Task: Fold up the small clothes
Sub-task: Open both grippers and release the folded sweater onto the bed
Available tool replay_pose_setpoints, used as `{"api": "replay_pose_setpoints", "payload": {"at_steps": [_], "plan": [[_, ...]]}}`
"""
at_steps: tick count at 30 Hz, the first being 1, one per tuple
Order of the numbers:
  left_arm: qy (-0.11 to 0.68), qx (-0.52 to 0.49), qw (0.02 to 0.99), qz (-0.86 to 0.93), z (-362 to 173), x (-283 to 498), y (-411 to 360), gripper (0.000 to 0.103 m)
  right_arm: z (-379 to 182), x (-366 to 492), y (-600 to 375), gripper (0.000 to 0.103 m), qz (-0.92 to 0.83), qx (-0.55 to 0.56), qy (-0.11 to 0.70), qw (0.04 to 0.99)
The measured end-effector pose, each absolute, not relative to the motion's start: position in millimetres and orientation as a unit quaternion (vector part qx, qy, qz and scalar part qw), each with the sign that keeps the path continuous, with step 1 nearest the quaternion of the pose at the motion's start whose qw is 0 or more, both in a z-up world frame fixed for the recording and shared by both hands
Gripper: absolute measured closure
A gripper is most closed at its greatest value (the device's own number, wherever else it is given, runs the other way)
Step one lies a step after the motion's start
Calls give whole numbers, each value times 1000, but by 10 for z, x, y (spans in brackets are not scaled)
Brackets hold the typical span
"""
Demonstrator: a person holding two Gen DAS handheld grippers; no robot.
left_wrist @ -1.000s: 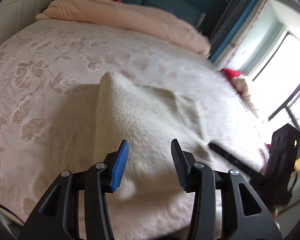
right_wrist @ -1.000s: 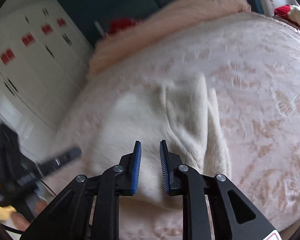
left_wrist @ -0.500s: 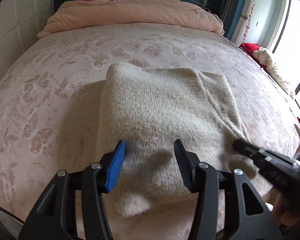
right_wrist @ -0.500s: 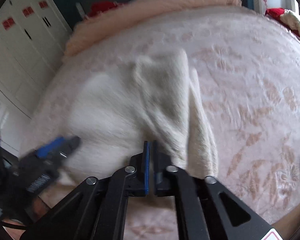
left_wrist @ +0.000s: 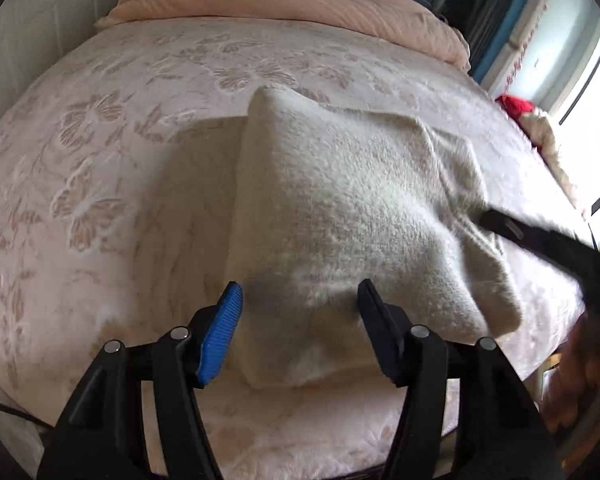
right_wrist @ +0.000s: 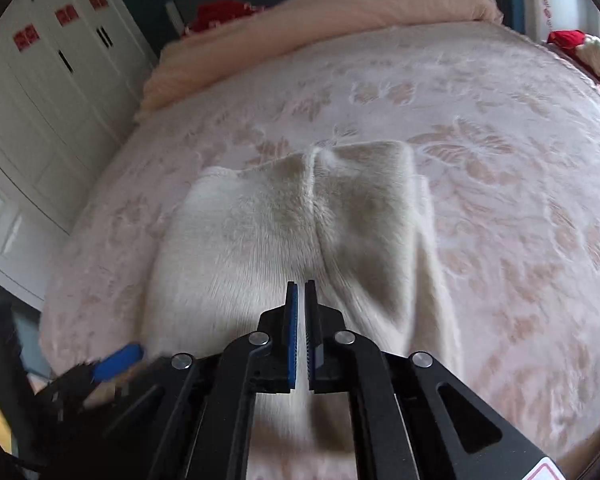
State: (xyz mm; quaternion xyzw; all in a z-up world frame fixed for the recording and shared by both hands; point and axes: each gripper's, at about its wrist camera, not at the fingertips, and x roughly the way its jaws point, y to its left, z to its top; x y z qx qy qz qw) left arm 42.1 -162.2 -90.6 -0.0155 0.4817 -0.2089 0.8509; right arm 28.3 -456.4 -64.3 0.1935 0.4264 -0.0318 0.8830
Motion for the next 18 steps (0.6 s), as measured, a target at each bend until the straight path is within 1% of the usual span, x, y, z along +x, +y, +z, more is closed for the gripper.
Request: {"api": "replay_pose_setpoints", "payload": {"at_steps": [2, 4, 5, 7, 8, 12, 13, 15, 16, 17, 18], "plan": [[477, -6, 855, -203, -898, 361, -1577, 45, -685, -45, -4582, 91, -43, 214, 429, 877], [480, 8, 854, -200, -969, 302, -1588, 45, -886, -194, -4579, 95, -40, 231, 448, 863], [485, 15, 853, -195, -1014, 294, -1607, 45, -1011, -183, -4576, 103, -49, 220, 466, 856], [498, 19, 846, -189, -1121, 286, -1635, 44, -1296, -107, -4613, 103, -66, 199, 500, 840], [501, 23, 845, -183, -1152, 270, -1654, 44, -1359, -73, -4639, 103, -62, 221, 504, 833], [490, 50, 852, -175, -1070, 173, -1702, 45, -1058, -197, -4572, 103, -60, 214, 478, 849], [489, 52, 853, -175, -1048, 162, -1706, 45, -989, -257, -4550, 101, -60, 213, 469, 855], [486, 58, 855, -171, -999, 136, -1722, 45, -879, -388, -4541, 93, -70, 203, 453, 865], [484, 59, 856, -171, -977, 125, -1729, 45, -842, -434, -4545, 92, -77, 197, 449, 868], [483, 62, 857, -171, -951, 107, -1736, 45, -824, -455, -4562, 89, -84, 193, 445, 870], [481, 66, 857, -170, -929, 90, -1743, 45, -812, -496, -4610, 80, -89, 194, 440, 872]]}}
